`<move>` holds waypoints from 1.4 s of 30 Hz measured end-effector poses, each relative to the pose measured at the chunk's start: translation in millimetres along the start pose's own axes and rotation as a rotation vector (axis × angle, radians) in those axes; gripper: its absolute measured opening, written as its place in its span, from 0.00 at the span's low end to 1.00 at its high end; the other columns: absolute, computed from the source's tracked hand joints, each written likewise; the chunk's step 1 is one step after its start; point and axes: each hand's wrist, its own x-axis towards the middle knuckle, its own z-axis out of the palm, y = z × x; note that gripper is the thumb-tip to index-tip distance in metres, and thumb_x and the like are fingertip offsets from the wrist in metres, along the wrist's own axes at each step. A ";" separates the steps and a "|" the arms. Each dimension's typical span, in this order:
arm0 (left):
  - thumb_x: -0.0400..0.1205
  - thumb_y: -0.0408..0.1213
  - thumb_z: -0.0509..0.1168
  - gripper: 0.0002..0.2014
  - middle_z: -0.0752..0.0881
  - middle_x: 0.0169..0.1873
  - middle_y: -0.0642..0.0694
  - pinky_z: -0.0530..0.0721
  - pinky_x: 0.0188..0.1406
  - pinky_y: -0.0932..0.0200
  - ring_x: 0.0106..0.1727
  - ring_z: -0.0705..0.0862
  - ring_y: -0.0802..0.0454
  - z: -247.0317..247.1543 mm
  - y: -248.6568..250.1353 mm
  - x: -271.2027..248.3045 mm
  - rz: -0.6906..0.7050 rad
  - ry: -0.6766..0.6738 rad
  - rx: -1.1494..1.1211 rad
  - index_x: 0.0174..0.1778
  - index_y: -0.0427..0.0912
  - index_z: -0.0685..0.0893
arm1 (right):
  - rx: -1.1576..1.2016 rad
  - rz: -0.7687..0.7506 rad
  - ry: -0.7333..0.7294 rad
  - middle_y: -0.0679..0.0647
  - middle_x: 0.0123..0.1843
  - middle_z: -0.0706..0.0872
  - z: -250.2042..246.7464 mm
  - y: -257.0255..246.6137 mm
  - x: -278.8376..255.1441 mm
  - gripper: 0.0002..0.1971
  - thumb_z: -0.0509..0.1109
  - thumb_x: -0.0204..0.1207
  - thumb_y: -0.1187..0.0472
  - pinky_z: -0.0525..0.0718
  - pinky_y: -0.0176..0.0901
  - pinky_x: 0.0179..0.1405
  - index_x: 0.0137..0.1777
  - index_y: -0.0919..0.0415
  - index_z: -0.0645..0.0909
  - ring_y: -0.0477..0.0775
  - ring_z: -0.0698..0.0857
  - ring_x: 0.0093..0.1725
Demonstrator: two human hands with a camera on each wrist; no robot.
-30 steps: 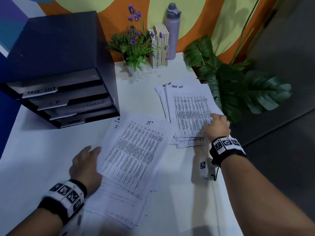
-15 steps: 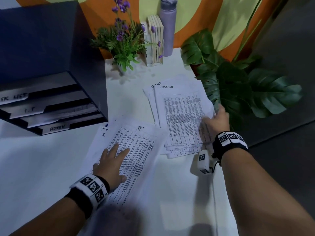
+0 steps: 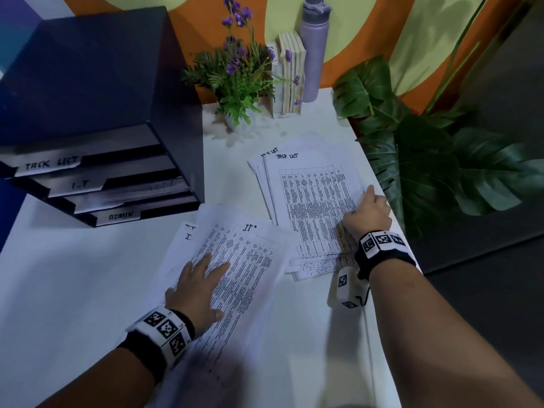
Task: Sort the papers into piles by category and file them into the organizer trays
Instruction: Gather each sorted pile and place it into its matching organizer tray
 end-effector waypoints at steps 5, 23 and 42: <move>0.74 0.48 0.75 0.49 0.38 0.84 0.58 0.62 0.77 0.31 0.85 0.39 0.48 8.1 -30.9 -10.1 -0.048 0.040 -0.023 0.82 0.69 0.47 | -0.061 -0.036 -0.102 0.60 0.82 0.56 0.1 -15.0 -10.0 0.48 0.69 0.70 0.61 0.71 0.58 0.70 0.85 0.54 0.45 0.65 0.62 0.77; 0.70 0.55 0.75 0.51 0.48 0.85 0.41 0.64 0.80 0.47 0.84 0.56 0.37 -2.2 -137.6 -43.9 -0.451 0.067 -0.157 0.84 0.56 0.52 | 0.349 -0.276 -0.145 0.58 0.39 0.80 18.9 -37.6 -105.7 0.14 0.63 0.71 0.73 0.71 0.44 0.33 0.54 0.58 0.75 0.60 0.78 0.38; 0.82 0.28 0.65 0.20 0.85 0.59 0.53 0.78 0.67 0.50 0.63 0.83 0.49 -90.9 -22.3 -83.8 0.128 0.675 -1.291 0.66 0.53 0.75 | 1.032 -0.475 -0.223 0.47 0.50 0.86 -31.4 -90.1 -224.8 0.14 0.70 0.75 0.65 0.82 0.51 0.53 0.57 0.48 0.77 0.47 0.84 0.49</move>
